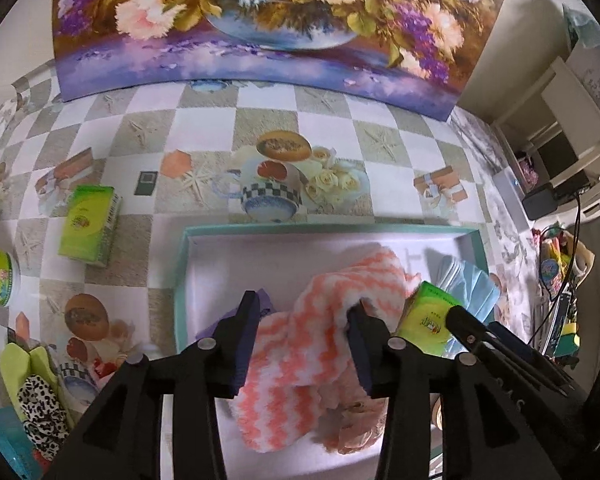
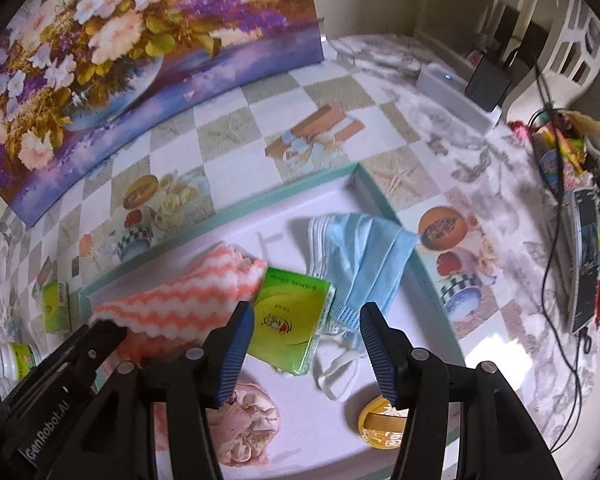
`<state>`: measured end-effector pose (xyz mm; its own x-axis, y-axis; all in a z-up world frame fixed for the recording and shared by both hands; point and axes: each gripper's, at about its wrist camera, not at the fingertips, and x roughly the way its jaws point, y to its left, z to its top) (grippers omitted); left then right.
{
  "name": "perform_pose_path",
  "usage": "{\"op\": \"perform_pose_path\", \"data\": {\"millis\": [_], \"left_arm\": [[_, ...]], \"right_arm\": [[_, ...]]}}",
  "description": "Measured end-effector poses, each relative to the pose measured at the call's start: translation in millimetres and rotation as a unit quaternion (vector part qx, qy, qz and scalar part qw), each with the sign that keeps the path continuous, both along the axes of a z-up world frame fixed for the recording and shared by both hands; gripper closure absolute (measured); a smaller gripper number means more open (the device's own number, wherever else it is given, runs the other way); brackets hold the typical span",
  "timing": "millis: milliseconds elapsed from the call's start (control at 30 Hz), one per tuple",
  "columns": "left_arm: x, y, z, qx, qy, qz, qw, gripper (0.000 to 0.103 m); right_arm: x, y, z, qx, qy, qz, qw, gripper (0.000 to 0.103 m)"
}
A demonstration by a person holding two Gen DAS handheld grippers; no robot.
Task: Organize soft objects
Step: 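Lower the striped towel into the tray with the left gripper while the right releases the tissue pack there, then move both grippers back over the table toward the remaining items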
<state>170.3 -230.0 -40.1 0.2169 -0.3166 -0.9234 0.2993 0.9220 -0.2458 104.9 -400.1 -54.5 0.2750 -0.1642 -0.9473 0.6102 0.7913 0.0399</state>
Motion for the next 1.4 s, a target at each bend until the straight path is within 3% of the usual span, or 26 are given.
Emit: {"op": "perform_pose_path", "data": {"millis": [167,233,300,367,433,533,667,733,1100,1400], "left_arm": [[3,11,17,-0.005,-0.018,0.014,0.9997,0.051],[4,16,24,-0.003,-0.030,0.024,0.9993,0.029],[5,23,30,0.000,-0.047,0.037,0.9982,0.026],[8,30,34,0.005,-0.060,0.050,0.9969,0.025],[11,37,35,0.008,-0.068,0.061,0.9957,0.015],[16,48,31,0.016,-0.073,0.078,0.9941,0.015],[23,63,21,0.027,-0.067,0.100,0.9924,0.014],[26,70,15,0.033,-0.063,0.108,0.9916,0.014],[33,120,10,0.073,-0.034,0.135,0.9876,0.014],[25,156,26,0.070,-0.030,0.153,0.9853,0.014]], "right_arm": [[-4,3,20,-0.016,-0.017,0.000,1.000,0.044],[-4,5,26,-0.023,-0.024,0.001,0.999,0.044],[-4,6,29,-0.027,-0.026,0.000,0.999,0.044],[-3,8,31,-0.032,-0.028,0.001,0.999,0.036],[0,12,30,-0.038,-0.028,0.006,0.999,0.028],[3,15,25,-0.040,-0.018,0.012,0.999,0.027],[6,19,20,-0.045,-0.014,0.014,0.999,0.004],[8,22,20,-0.048,-0.015,0.017,0.999,0.000],[14,44,22,-0.051,-0.020,0.037,0.998,0.000],[16,81,19,-0.054,-0.010,0.081,0.995,0.000]]}}
